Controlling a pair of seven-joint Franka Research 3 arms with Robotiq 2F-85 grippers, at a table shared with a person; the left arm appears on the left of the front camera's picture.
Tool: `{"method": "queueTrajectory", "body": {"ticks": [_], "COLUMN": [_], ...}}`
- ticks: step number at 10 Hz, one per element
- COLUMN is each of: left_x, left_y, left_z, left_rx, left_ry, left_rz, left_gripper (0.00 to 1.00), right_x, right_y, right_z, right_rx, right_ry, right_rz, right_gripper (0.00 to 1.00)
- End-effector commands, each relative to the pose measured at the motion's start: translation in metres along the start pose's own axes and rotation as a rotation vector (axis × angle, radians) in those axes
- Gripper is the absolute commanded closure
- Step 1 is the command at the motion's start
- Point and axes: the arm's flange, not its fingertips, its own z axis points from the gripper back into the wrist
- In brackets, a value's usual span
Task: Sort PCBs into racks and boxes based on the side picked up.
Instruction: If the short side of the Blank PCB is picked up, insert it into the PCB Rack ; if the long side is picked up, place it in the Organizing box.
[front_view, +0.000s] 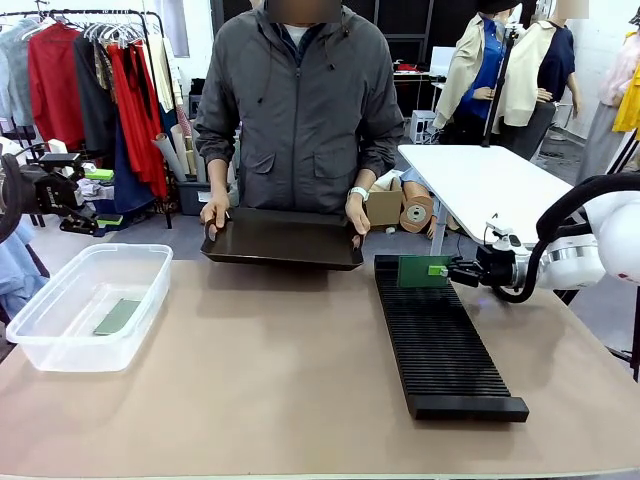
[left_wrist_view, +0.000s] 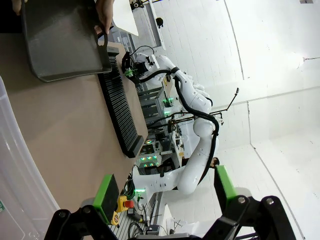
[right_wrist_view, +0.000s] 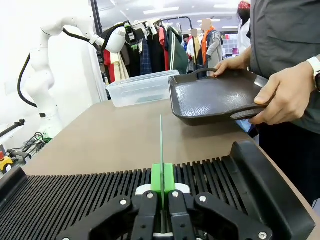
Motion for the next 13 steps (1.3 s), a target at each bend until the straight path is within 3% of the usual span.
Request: {"method": "queueTrajectory", "body": {"ticks": [1, 13], "left_x": [-0.002, -0.002], "left_y": [-0.002, -0.002], "left_z": [0.001, 0.001], "left_rx": [-0.006, -0.006], "left_ry": [0.005, 0.005], "left_rz": [0.004, 0.004], "left_gripper": [0.00, 0.00], "right_x": [-0.005, -0.010], "right_y": [-0.002, -0.003], "right_z": [0.001, 0.004], "right_rx": [-0.026, -0.028], "right_ry": [0.005, 0.015], "right_rz": [0.031, -0.007], "right_gripper": [1.00, 1.00]}}
